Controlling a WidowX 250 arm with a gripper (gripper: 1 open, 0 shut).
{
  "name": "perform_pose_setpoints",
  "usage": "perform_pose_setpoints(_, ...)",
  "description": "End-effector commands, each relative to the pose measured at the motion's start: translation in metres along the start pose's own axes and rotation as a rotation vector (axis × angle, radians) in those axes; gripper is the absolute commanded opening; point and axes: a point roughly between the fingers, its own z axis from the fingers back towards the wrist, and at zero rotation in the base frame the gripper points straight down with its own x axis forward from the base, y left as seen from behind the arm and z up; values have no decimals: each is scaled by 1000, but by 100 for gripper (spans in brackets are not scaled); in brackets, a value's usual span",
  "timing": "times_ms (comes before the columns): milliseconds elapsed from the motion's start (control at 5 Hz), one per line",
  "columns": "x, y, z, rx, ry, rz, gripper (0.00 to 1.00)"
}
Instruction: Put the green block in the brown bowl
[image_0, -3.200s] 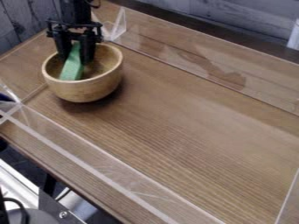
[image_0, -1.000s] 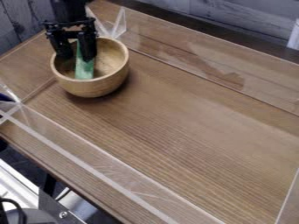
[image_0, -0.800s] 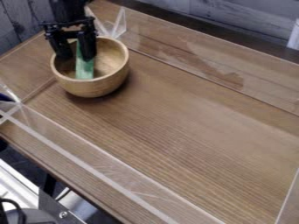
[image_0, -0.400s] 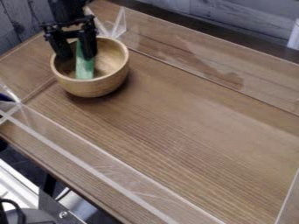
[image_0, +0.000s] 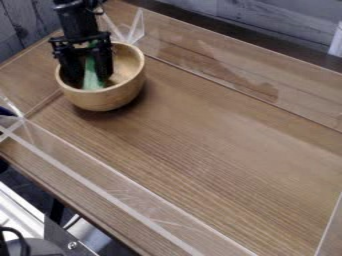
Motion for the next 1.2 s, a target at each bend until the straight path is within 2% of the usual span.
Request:
perform_pose_setpoints(0, 2, -3, 26, 78, -85, -23, 100)
perform_pose_setpoints(400, 5, -8, 5, 94, -144, -46, 100)
perform_pose_setpoints(600, 5, -10, 9, 107, -131, -42, 100)
perform_pose_setpoints(1000, 8, -4, 18, 116, -157, 11, 100)
